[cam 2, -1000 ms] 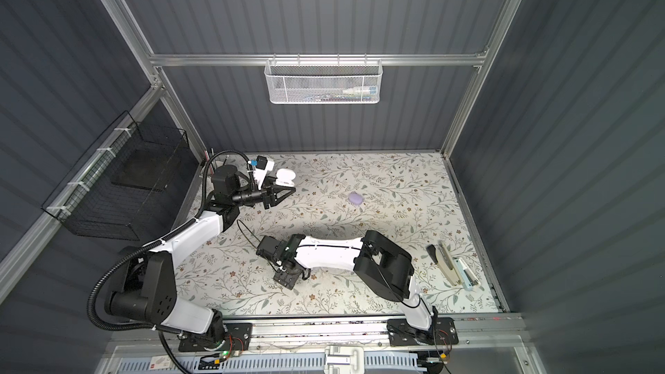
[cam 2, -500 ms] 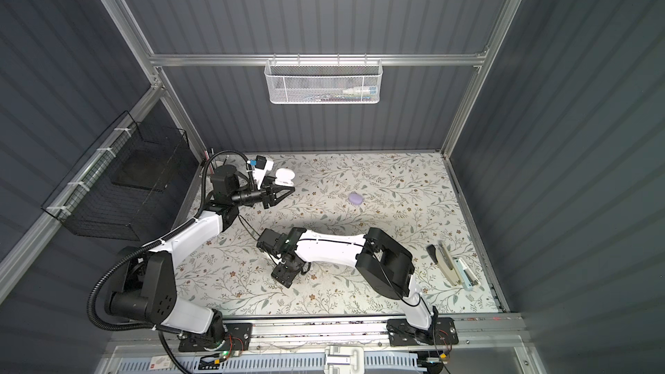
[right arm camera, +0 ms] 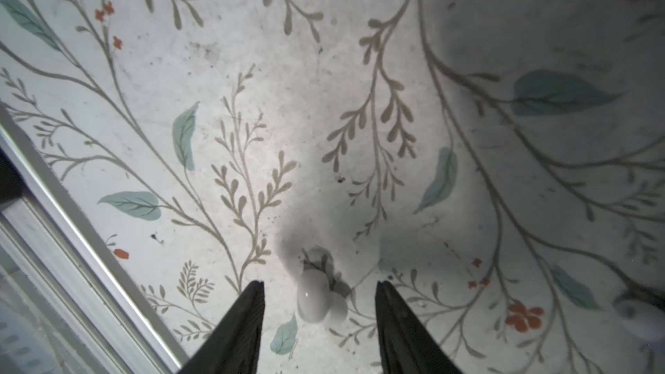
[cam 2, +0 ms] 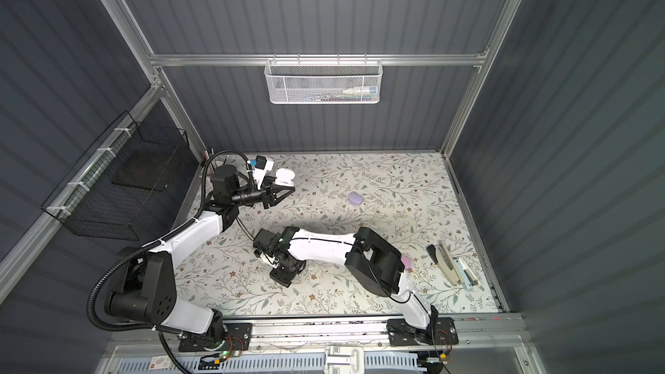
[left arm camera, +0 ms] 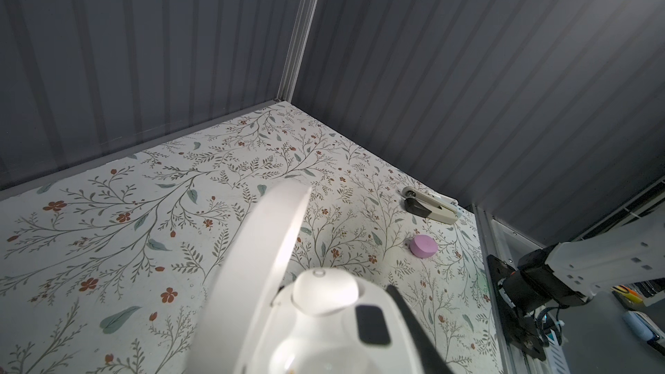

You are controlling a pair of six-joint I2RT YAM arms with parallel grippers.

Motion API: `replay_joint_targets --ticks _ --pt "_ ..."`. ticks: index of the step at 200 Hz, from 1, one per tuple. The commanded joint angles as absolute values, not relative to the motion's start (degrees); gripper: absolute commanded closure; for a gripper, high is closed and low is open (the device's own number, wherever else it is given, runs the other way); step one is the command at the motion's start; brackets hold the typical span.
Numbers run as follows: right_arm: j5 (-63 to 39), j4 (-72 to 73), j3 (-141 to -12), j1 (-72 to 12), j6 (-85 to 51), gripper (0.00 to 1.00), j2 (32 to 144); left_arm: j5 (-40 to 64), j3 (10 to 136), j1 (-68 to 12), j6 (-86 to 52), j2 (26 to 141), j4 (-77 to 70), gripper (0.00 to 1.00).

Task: Insert wireless bluetooth earbuds into charging case
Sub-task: Pick up the wireless bluetooth earbud from the center of the table.

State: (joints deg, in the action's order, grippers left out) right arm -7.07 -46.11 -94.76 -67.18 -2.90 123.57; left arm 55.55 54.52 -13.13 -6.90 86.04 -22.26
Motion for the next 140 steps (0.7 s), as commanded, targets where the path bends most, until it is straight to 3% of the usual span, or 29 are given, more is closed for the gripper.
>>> replay_joint_targets --ticks 1,140 --pt "-6.4 -49.1 -96.2 -67.2 -1.8 0.48 124.0 56.9 54.9 -12.7 -7.2 84.8 -22.3 0.73" --pt "-4.7 -48.8 -95.0 -67.7 -1.4 0.58 124.9 57.0 55.9 -12.7 -7.7 86.6 -22.5 0.73"
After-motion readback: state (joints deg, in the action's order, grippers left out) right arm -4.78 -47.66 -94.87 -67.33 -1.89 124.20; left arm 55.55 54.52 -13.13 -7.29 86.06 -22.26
